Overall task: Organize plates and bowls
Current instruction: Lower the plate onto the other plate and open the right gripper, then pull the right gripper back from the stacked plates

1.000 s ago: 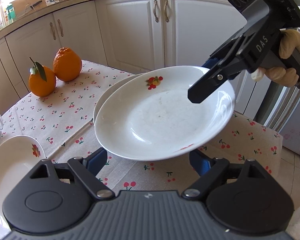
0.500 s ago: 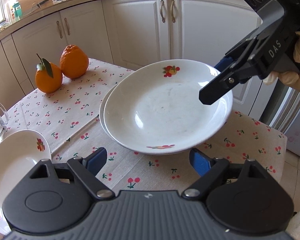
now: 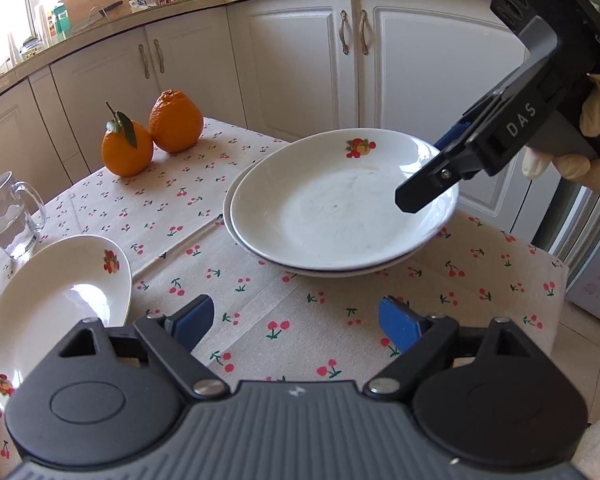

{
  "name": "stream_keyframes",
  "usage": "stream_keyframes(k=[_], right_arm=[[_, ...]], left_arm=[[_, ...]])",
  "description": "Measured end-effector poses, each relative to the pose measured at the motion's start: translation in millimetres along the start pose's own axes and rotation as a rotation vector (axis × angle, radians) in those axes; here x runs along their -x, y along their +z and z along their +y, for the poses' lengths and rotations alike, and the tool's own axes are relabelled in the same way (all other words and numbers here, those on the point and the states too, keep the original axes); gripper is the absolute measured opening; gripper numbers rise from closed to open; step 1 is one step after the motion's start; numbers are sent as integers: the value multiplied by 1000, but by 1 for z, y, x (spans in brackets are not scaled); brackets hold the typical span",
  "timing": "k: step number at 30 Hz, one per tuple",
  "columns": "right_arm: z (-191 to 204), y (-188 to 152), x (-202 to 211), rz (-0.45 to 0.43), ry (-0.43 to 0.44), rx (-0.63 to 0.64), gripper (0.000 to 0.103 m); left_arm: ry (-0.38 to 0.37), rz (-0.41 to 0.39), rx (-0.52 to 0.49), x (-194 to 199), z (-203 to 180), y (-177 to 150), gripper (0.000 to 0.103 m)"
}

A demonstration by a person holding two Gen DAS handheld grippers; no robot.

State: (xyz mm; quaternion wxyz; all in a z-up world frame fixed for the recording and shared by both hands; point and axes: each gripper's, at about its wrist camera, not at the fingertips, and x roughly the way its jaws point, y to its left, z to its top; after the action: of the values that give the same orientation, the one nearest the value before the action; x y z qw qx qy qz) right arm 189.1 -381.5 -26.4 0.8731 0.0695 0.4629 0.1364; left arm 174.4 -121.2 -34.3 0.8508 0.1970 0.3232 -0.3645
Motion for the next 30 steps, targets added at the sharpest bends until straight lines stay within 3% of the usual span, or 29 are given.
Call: stream_keyframes(k=[15,26,30], right_arm=[[16,-10,10,-26,-9,27,103],[92,-17,47,-153,-63,305,103],[117,-16,56,-202,-105,390,103]], left_arm=[[45,-20,54,27,6,-22,90],[79,-44,114,50,11,-38,90],[138,-52,145,58,16,-46,90]])
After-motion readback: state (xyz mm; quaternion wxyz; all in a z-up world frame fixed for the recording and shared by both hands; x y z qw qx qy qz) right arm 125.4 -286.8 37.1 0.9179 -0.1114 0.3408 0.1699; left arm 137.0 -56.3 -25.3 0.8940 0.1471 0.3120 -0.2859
